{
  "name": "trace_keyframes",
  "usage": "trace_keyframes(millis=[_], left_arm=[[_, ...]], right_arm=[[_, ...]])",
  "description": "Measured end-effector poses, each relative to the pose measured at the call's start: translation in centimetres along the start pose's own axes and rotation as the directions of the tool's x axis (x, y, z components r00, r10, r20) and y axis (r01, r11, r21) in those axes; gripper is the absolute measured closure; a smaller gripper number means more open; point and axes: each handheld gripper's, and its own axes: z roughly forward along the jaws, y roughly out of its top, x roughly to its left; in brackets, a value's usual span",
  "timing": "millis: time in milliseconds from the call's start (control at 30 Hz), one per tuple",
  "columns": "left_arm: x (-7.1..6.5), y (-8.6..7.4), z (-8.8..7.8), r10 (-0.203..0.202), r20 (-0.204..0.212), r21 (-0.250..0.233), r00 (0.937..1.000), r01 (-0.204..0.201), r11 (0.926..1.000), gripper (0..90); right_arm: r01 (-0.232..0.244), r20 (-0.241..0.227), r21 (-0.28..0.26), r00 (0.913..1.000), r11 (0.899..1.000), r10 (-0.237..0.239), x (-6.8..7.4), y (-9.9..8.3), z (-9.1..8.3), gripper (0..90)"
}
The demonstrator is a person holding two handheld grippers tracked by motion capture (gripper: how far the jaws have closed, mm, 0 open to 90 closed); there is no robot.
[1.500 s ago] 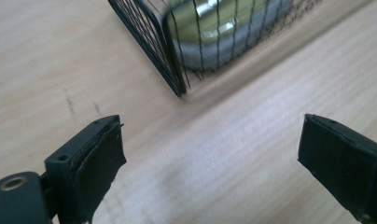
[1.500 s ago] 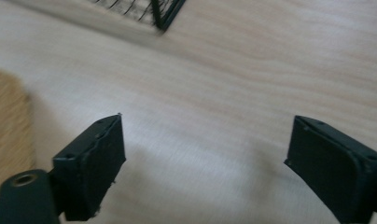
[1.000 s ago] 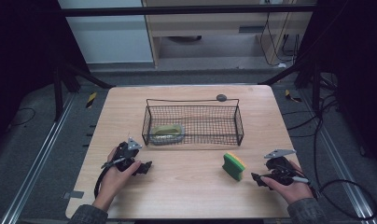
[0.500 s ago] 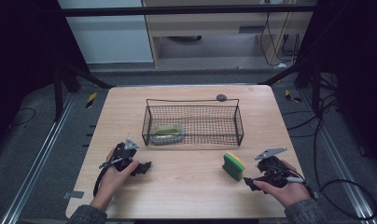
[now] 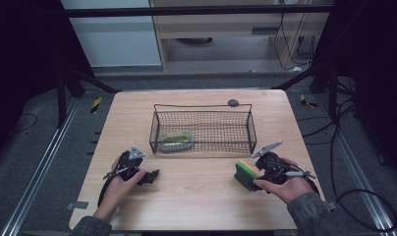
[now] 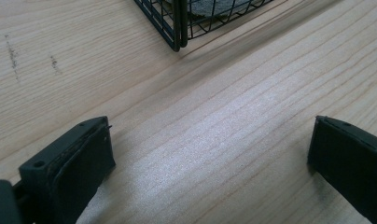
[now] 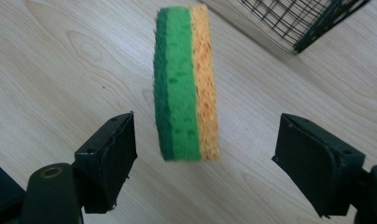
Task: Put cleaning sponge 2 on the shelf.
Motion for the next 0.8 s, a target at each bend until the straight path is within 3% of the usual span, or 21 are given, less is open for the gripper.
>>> trace_keyframes(millis=[300, 800], left_arm=[[0.0, 0.0, 0.0, 0.002, 0.002, -0.002, 1.0, -0.002, 1.0, 0.0], [0.1, 0.0, 0.0, 0.006, 0.004, -0.004, 1.0, -0.005, 1.0, 0.0]], right_arm=[[0.029, -0.012, 0.052, 0.9995, 0.998, -0.028, 0.5, 2.0, 1.3, 25.2], [0.053, -0.048, 0.121, 0.9977, 0.991, -0.048, 1.0, 3.4, 2.9, 49.4]])
